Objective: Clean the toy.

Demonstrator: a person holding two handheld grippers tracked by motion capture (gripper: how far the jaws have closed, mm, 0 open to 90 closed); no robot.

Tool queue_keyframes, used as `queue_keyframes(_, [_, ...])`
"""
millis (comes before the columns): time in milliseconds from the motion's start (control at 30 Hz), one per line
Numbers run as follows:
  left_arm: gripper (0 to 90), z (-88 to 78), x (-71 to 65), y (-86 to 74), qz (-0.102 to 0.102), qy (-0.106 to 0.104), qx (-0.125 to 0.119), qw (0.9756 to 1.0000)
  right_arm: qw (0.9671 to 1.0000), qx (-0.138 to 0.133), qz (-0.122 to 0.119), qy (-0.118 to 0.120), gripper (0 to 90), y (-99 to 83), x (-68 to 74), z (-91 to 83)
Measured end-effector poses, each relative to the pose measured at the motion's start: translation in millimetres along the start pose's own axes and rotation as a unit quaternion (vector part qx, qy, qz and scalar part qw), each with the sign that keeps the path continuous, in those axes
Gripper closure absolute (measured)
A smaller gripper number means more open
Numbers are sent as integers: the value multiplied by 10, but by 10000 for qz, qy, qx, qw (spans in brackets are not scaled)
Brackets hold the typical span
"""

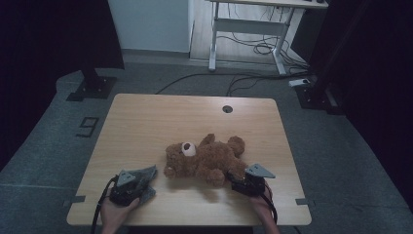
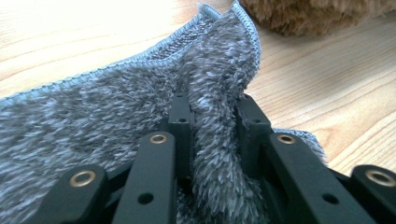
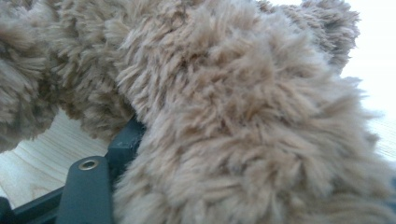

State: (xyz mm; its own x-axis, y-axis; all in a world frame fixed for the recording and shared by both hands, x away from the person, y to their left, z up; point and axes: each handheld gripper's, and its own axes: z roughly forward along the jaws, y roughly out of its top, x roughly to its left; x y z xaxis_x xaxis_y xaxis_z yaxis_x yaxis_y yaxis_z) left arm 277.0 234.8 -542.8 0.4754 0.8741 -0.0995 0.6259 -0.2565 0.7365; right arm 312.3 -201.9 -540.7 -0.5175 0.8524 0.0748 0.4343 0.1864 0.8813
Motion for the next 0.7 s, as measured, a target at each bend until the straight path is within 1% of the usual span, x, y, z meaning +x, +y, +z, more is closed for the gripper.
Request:
queue_keyframes(100, [730, -17, 1, 8, -8, -59, -69, 10000, 10000, -4, -6, -5, 328, 0, -1, -4])
queue_keyframes(133, [733, -45, -5, 20, -66, -113, -185, 9997, 10000, -13, -19, -9, 328, 1, -1, -6])
queue_keyframes(167, [734, -45, -5, 20, -66, -113, -185, 9997, 10000, -13, -19, -9, 328, 1, -1, -6])
queue_keyframes(233, [736, -90, -12, 39, -112, -164, -332, 9993, 10000, -22, -16, -3, 328, 3, -5, -10])
queue_keyframes(267, [736, -145, -17, 62, -143, -198, -477, 9986, 10000, -19, -11, 5, 328, 4, -8, -10])
queue_keyframes(300, [736, -145, -17, 62, -143, -198, -477, 9986, 10000, -19, -11, 5, 328, 4, -8, -10])
queue_keyframes(400, [736, -214, -32, 100, -166, -278, -616, 9976, 10000, -17, 22, 13, 328, 0, 0, -7])
queue_keyframes(500, [736, -244, -54, 116, -126, -269, -658, 9974, 10000, -19, 43, 10, 328, 0, 3, -7])
queue_keyframes(533, [736, -282, -72, 137, -139, -301, -750, 9966, 10000, -29, 47, 13, 328, 2, 6, -14])
queue_keyframes(567, [736, -282, -72, 137, -139, -301, -750, 9966, 10000, -29, 47, 13, 328, 2, 6, -14])
queue_keyframes(633, [735, -313, -84, 155, -166, -351, -837, 9957, 10000, -32, 49, 21, 328, 2, 10, -29])
queue_keyframes(667, [735, -342, -97, 175, -209, -411, -925, 9946, 10000, -38, 35, 20, 328, 2, 12, -42])
queue_keyframes(700, [735, -356, -105, 189, -218, -435, -960, 9942, 10000, -43, 41, 20, 327, 3, 12, -49])
